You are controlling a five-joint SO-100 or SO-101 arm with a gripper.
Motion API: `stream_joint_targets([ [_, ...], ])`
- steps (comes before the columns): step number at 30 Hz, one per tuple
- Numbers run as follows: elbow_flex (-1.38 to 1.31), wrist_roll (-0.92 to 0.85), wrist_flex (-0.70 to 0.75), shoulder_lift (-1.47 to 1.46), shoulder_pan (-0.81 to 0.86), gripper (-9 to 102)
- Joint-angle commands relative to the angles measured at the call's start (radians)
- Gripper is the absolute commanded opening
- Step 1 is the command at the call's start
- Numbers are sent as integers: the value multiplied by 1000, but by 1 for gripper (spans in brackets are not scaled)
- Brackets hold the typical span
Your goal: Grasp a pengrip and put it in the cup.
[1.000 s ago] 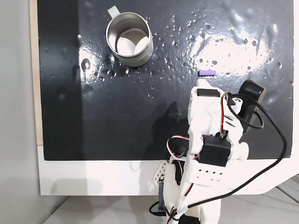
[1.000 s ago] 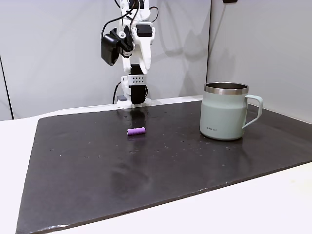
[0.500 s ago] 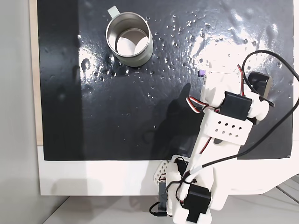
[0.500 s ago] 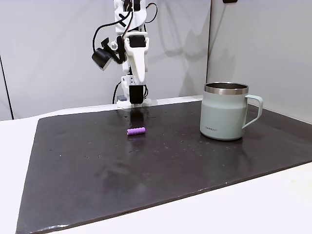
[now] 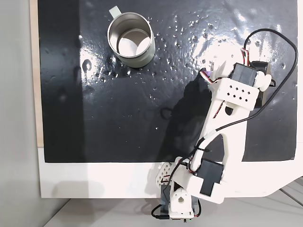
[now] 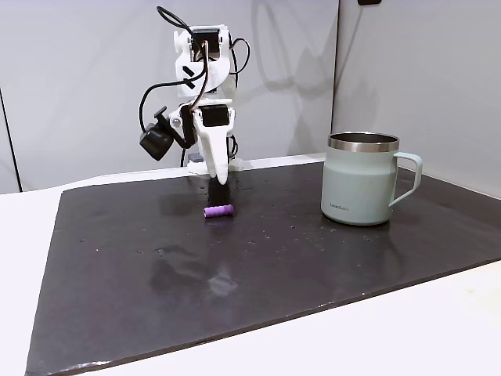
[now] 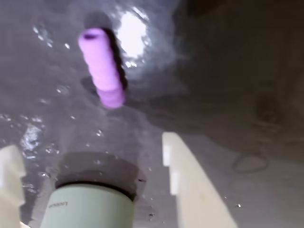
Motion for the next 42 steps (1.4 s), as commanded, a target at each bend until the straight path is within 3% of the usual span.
stream_joint_targets([
  [1, -91, -29, -37, -23, 14, 30],
  [24, -311, -67, -72, -357, -12, 27],
  [30, -304, -69, -81, -373, -17, 22],
  [42, -301, -64, -104, -374, -23, 1],
])
